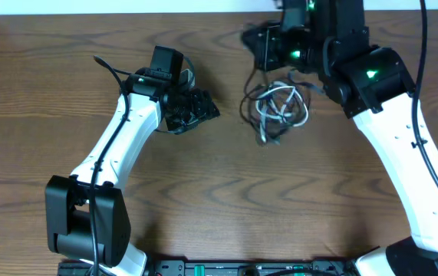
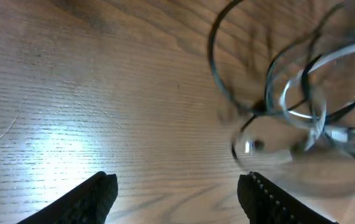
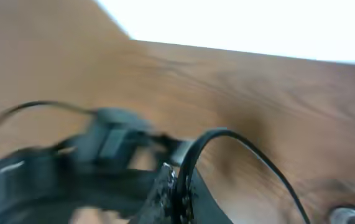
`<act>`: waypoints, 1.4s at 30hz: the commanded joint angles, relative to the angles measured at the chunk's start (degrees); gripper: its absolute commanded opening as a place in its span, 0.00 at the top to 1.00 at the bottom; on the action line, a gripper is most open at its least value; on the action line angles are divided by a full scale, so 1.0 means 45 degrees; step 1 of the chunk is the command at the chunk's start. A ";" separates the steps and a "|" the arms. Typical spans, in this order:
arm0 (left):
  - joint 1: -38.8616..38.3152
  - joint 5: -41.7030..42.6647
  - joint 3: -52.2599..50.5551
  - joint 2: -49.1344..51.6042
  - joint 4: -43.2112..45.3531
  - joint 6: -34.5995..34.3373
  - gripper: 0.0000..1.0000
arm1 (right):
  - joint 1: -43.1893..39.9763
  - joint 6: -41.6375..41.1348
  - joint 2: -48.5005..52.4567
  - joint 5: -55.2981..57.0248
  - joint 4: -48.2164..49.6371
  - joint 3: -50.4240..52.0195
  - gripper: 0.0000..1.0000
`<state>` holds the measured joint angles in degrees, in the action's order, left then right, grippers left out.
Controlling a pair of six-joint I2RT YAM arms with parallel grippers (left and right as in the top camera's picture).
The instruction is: Untangle cables
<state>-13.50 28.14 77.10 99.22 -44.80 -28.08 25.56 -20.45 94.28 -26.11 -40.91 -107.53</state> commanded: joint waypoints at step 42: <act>0.0044 -0.0461 0.0000 0.0024 -0.0180 0.0175 0.31 | -0.0942 -0.3342 0.0277 0.2404 0.5173 -0.8058 0.99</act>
<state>-13.50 26.61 77.10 99.22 -45.25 -28.08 21.50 -35.24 96.90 -19.03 -14.81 -141.95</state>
